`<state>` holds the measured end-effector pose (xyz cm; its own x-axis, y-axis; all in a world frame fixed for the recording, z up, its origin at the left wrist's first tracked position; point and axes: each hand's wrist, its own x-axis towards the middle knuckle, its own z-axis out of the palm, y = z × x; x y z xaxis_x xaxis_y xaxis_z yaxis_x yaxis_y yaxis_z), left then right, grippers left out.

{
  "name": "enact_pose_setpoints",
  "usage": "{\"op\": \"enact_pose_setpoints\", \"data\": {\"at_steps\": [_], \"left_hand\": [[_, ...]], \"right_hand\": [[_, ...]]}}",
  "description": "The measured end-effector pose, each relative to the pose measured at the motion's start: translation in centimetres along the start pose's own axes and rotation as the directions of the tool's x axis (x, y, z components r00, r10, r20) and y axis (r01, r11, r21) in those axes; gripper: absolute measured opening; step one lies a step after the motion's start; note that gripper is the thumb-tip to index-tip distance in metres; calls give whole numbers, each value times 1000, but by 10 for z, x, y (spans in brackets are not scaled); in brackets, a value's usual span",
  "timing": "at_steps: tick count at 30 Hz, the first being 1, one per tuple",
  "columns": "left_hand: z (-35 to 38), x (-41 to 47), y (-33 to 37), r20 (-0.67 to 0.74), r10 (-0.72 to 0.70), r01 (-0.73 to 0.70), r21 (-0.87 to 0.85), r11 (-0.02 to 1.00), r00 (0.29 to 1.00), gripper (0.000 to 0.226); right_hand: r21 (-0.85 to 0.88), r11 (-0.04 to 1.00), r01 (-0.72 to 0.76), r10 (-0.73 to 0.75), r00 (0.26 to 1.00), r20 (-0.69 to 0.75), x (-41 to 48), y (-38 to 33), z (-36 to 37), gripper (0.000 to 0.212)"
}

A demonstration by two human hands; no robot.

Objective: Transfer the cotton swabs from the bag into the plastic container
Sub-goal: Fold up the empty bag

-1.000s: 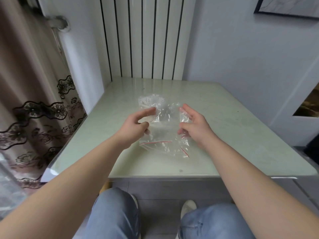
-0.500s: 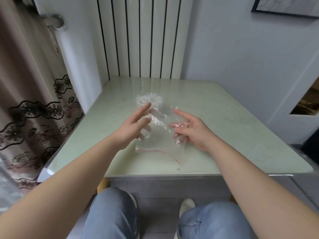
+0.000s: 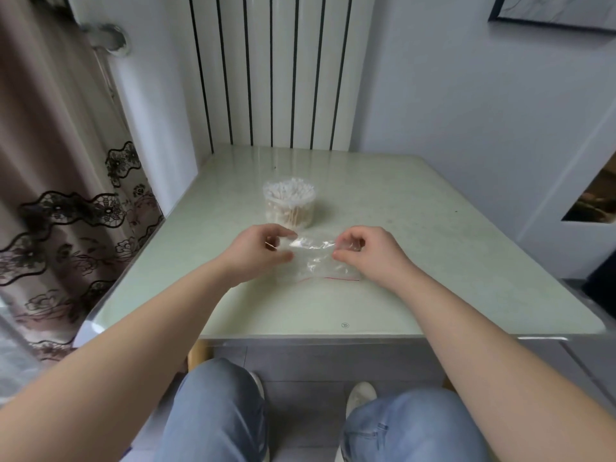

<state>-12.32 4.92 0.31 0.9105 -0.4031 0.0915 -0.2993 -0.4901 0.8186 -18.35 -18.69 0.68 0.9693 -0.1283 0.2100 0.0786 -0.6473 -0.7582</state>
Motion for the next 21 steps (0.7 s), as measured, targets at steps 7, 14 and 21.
{"op": "enact_pose_setpoints", "data": {"at_steps": [7,14,21], "left_hand": [[-5,0,3,-73,7,-26,-259,965,997,18],[-5,-7,9,68,35,4,-507,862,997,16],[-7,-7,11,129,-6,91,-664,742,992,15]], "right_hand": [[56,998,-15,8,992,125,-1,-2,-11,28],[464,875,-135,88,989,122,-7,-15,-4,13],[687,691,-224,145,974,172,-10,-25,-9,27]]}}
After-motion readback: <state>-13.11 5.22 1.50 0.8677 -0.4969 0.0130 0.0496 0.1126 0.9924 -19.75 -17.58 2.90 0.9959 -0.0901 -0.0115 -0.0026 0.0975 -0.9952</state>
